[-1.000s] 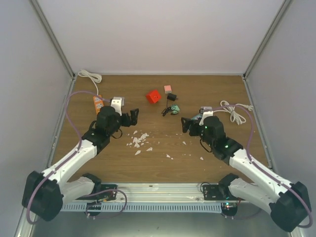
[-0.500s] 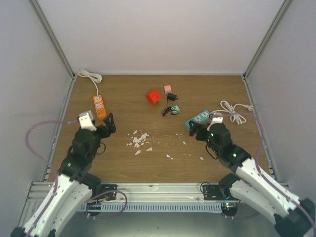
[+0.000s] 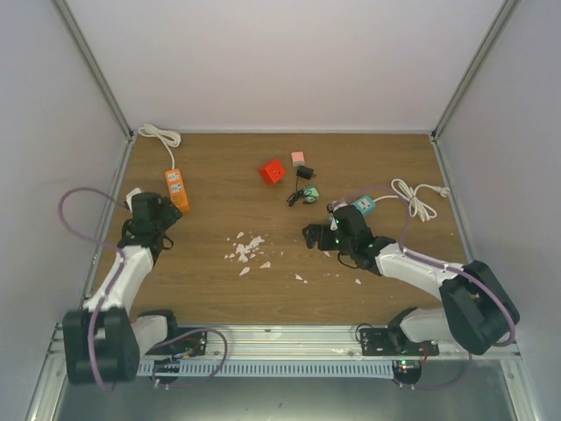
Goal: Insert the plug
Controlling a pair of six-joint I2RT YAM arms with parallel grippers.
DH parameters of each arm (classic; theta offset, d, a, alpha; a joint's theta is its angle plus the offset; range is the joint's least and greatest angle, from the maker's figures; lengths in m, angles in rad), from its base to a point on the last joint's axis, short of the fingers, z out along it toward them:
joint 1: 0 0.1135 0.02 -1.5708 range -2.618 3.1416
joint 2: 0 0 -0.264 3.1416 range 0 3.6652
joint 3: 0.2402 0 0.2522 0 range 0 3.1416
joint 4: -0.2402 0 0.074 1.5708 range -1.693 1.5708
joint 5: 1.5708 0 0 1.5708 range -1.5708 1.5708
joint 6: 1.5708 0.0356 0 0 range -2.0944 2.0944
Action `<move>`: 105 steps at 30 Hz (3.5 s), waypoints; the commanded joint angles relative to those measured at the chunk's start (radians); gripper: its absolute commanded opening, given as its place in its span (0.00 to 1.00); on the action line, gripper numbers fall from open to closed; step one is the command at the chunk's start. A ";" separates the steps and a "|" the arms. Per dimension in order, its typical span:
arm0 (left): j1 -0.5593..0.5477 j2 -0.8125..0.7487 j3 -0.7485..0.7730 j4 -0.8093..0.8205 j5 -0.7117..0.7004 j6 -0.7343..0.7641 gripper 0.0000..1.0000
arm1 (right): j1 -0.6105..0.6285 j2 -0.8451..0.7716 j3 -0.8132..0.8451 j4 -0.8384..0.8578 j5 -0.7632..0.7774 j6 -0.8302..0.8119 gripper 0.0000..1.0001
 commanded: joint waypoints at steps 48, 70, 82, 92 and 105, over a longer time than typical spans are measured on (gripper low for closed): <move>-0.309 0.593 0.329 -0.016 -0.184 0.096 0.17 | 0.046 -0.259 -0.088 0.050 -0.128 -0.038 1.00; -1.085 0.317 0.106 -0.281 -0.347 -0.282 0.31 | 0.046 -0.221 -0.090 0.062 -0.161 -0.023 1.00; -1.181 0.280 0.090 -0.268 -0.365 -0.351 0.88 | 0.049 -0.158 -0.072 0.059 -0.075 -0.041 1.00; -1.187 -0.030 0.044 -0.199 -0.374 -0.227 0.99 | 0.055 -0.160 -0.092 0.082 0.051 -0.035 1.00; -1.184 -0.217 0.024 -0.112 -0.528 -0.121 0.99 | 0.070 -0.046 0.008 0.041 0.099 0.015 1.00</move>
